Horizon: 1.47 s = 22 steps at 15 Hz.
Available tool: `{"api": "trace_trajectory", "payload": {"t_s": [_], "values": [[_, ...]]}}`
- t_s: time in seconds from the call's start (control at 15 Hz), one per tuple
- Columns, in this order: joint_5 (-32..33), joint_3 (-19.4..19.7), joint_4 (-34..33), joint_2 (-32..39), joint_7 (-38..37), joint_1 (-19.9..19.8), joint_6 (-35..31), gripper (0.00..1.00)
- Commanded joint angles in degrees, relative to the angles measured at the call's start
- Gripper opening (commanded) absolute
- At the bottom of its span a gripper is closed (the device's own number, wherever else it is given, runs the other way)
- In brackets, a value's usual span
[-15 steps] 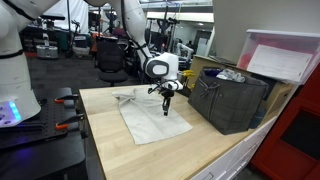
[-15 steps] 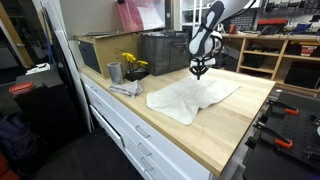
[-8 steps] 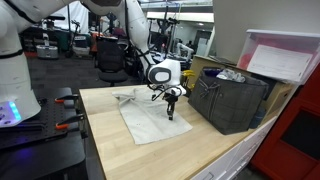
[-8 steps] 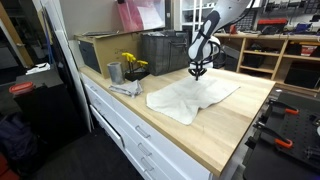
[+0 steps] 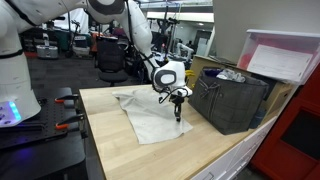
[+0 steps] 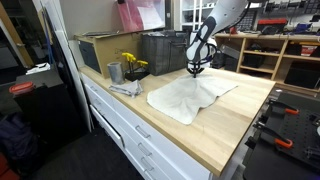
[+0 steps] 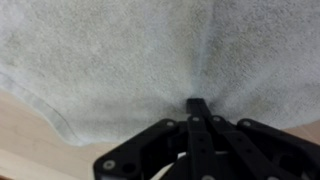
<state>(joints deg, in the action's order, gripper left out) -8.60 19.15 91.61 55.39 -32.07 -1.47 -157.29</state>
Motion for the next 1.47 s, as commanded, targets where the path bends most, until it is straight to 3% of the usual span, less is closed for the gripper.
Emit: {"api": "trace_trajectory", "payload": {"t_s": [0.0,0.33,0.73,0.93,1.4], "values": [[-0.04,0.61,-3.01,4.02,-0.77,-0.95,-1.55,0.00],[-0.92,-2.10,3.47,-2.86,2.81,-2.65,1.86,0.00],[-1.19,-2.09,14.11,-10.65,3.11,-3.23,4.35,0.00],[-1.99,-2.59,19.58,-15.14,4.32,-3.88,2.26,0.00],[-2.54,-2.70,23.47,-22.66,4.36,-3.66,2.57,0.00]]}}
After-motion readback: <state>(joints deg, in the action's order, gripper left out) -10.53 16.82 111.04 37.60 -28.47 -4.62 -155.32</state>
